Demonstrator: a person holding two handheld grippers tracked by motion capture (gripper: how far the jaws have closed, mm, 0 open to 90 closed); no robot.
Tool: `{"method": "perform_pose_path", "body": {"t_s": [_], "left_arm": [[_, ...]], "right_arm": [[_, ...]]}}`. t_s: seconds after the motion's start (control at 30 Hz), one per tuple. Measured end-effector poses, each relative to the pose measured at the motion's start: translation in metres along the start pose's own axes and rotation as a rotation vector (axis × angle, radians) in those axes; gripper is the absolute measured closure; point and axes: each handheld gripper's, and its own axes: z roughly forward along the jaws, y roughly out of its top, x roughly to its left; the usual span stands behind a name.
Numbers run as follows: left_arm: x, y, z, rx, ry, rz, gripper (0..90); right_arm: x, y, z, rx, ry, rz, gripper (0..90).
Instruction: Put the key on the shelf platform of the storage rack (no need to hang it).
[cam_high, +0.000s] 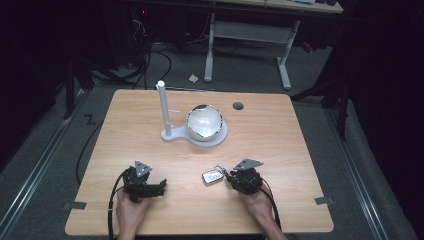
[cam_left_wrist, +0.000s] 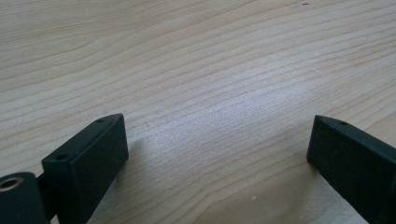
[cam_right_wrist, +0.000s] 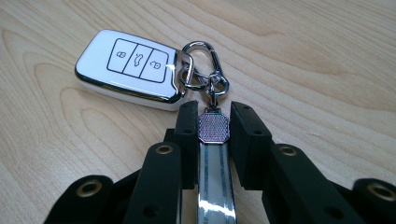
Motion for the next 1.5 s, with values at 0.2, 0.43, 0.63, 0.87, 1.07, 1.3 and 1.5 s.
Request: {"method": "perform_pose_path", "body": {"t_s": [0.2,0.43,0.63,0.87,1.07,1.3,1.5], "left_arm": [[0.0,0.0,0.0,-0.001,0.0,0.0,5.8],[0.0,0.0,0.0,-0.001,-0.001,0.002,6.1],[0.0,0.0,0.0,0.0,-0.003,0.003,6.3],[0.0,0.0,0.0,-0.001,-0.003,0.003,6.8],[0.0,0.0,-0.001,-0.003,-0.001,0.001,7.3],[0.0,0.0,-0.001,-0.008,0.003,-0.004,8.8],[0.0,0.0,-0.001,-0.009,0.003,-0.005,8.9]], "right_arm": [[-0.001,0.0,0.0,-0.001,0.007,-0.01,74.2],[0.0,-0.001,0.0,-0.01,0.0,-0.023,74.4],[-0.001,0.0,-0.004,-0.037,0.01,-0.017,74.4],[-0.005,0.001,-0.009,-0.062,0.025,0.001,74.4],[-0.009,0.012,-0.019,-0.091,0.015,-0.009,74.4],[-0.017,0.022,-0.03,-0.12,0.023,-0.01,74.5],[-0.021,0.028,-0.038,-0.15,0.034,-0.003,74.5]]}}
